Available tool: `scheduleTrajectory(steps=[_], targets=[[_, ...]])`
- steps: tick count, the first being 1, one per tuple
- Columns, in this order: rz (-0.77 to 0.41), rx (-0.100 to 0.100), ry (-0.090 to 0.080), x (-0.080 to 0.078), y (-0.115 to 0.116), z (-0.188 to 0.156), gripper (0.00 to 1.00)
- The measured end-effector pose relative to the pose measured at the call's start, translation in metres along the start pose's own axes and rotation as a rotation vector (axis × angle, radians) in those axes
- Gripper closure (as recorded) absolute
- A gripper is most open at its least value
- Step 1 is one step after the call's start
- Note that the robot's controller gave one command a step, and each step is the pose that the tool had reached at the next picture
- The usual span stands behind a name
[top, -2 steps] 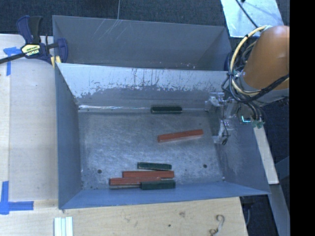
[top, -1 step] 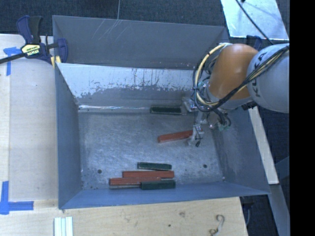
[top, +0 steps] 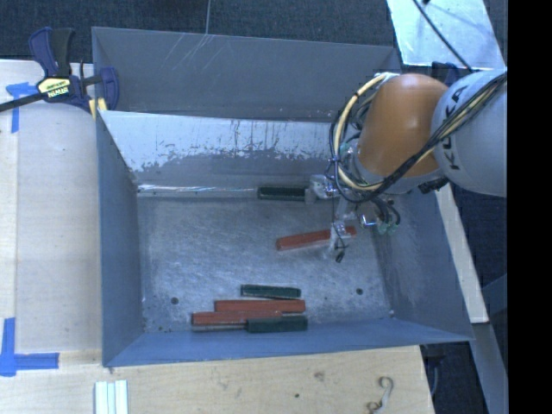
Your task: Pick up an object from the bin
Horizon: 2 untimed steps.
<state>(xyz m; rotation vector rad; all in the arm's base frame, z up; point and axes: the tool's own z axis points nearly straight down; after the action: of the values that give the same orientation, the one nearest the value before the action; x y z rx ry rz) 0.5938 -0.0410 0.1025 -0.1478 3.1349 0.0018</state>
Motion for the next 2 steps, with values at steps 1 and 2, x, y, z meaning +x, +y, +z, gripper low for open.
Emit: scheduleTrajectory(steps=[1, 2], targets=[[0.206, 0.001, 0.004, 0.007, 0.008, 0.000, 0.00], [0.460, 0.002, 0.004, 0.015, 0.009, 0.033, 0.00]])
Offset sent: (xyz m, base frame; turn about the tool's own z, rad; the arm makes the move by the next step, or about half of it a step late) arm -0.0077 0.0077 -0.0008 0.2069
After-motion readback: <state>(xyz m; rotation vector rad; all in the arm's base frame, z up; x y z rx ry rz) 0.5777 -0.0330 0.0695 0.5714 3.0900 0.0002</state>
